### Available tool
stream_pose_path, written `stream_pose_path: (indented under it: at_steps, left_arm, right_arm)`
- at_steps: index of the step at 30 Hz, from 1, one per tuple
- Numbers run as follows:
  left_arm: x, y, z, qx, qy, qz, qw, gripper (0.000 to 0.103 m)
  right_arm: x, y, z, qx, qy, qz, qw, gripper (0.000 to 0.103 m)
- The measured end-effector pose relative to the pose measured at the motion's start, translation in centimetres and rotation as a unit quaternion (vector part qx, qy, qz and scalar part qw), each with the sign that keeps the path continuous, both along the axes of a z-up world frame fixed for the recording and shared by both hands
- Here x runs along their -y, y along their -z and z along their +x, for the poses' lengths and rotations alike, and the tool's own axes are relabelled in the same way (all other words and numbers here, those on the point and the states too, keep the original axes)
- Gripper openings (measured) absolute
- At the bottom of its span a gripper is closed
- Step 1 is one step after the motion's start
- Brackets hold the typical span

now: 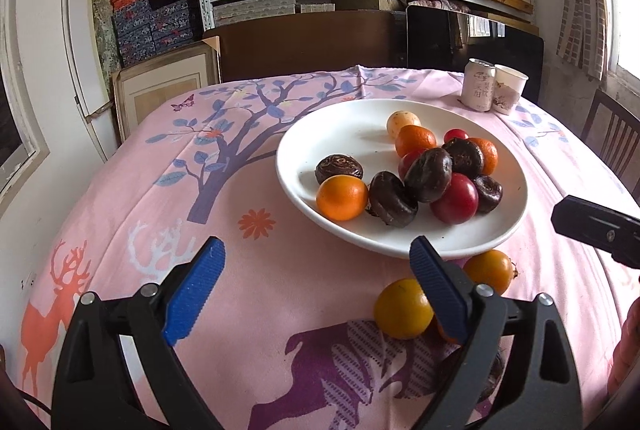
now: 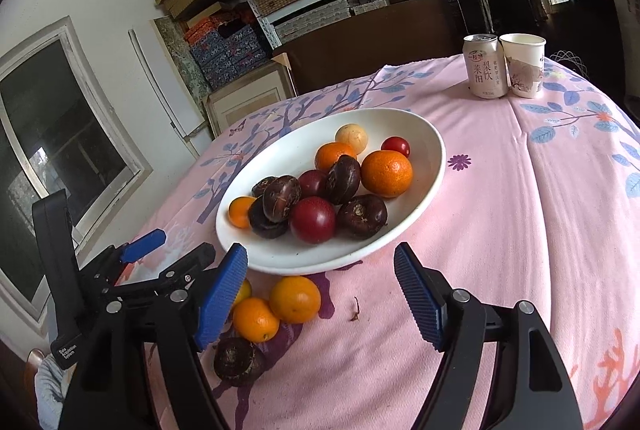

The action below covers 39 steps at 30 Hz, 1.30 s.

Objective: Organize fruits
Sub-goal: 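Withdraw both open tools toward the last oranges and yellow fruit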

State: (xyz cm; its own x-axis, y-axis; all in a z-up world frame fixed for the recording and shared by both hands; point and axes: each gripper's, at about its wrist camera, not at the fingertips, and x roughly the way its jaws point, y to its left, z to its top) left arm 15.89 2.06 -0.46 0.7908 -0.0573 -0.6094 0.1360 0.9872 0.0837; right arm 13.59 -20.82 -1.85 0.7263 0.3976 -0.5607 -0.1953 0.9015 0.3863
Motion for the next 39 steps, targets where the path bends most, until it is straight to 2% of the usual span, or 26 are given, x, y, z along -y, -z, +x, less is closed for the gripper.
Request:
stream_pose_path:
  at_steps: [11,14,21,30,31,35,39]
  left_arm:
    - [-2.2,0.1,-1.7,0.000,-0.034,-0.015,0.9993,0.098]
    - [-3.0,0.1,-2.5,-0.002,-0.044,-0.029,0.9986,0.098]
    - [-3.8,0.0,-3.6,-0.005,-0.045,-0.048,0.9978,0.098]
    - [-2.6,0.7,-3.4,-0.017,-0.034,-0.024,0.9990,0.098]
    - [-2.7,0.8,-3.4,-0.019,-0.034,-0.022,0.9990,0.098]
    - [-2.8,0.9,-3.3,-0.023,-0.036,-0.024,0.9988,0.098]
    - [-2.9,0.9,-3.3,-0.024,-0.034,-0.025,0.9988,0.098]
  right_arm:
    - [-2.3,1.3,-1.1,-0.022,-0.031,-0.045,0.998,0.077]
    - [-3.0,1.7,-1.0,-0.032,-0.040,-0.062,0.997,0.077]
    - [-3.6,2.3,-0.7,-0.045,-0.041,-0.078,0.995,0.077]
    - [-3.2,3.0,1.2,-0.071,-0.025,-0.059,0.995,0.077]
    - [-2.8,3.1,1.2,-0.077,-0.016,-0.066,0.995,0.073]
    - [0.6,3.1,0.5,-0.093,0.015,-0.021,0.995,0.071]
    - [1.6,2.4,-0.4,-0.074,0.020,0.000,0.997,0.069]
